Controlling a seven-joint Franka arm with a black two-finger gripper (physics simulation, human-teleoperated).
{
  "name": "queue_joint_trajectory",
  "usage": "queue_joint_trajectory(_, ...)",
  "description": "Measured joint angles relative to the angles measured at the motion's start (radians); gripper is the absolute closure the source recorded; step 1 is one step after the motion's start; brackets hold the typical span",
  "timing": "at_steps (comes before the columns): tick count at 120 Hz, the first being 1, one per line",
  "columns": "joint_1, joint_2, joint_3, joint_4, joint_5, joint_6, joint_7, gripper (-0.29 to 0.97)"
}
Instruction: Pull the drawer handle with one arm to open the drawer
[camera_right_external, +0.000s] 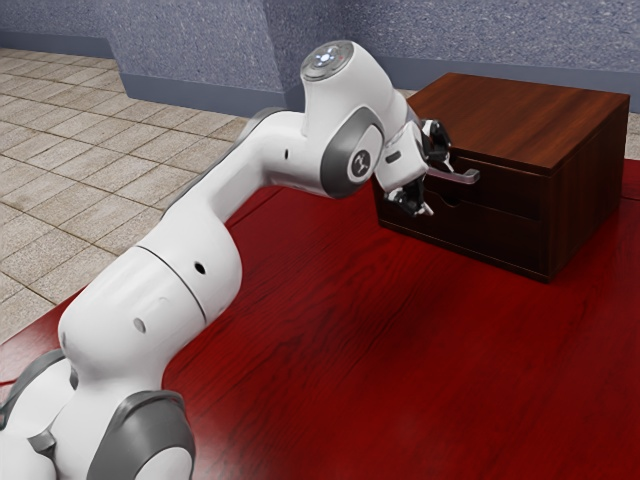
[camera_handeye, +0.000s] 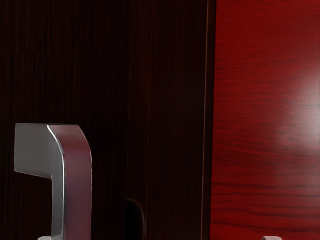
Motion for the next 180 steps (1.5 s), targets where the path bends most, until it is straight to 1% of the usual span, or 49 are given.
queue_joint_trajectory(20, 0.001, 0.001, 0.0, -0.001, -0.004, 0.0, 0.003, 0.22)
queue_joint_trajectory(39, -0.001, -0.006, 0.001, -0.001, -0.009, -0.018, 0.004, 0.29)
queue_joint_trajectory(58, 0.0, -0.012, 0.001, 0.0, -0.012, -0.058, 0.004, 0.29)
queue_joint_trajectory(68, 0.002, -0.016, 0.0, 0.0, -0.016, -0.083, 0.004, 0.29)
queue_joint_trajectory(99, -0.004, -0.05, 0.002, 0.0, -0.02, -0.185, 0.0, 0.35)
queue_joint_trajectory(120, 0.005, -0.067, 0.001, 0.0, -0.03, -0.267, -0.012, 0.33)
queue_joint_trajectory(150, 0.004, -0.09, 0.005, -0.001, -0.045, -0.361, -0.035, 0.37)
queue_joint_trajectory(160, 0.005, -0.091, 0.005, -0.001, -0.046, -0.378, -0.041, 0.41)
queue_joint_trajectory(169, 0.005, -0.095, 0.006, -0.001, -0.046, -0.389, -0.046, 0.48)
queue_joint_trajectory(180, 0.001, -0.1, 0.006, -0.001, -0.046, -0.402, -0.051, 0.55)
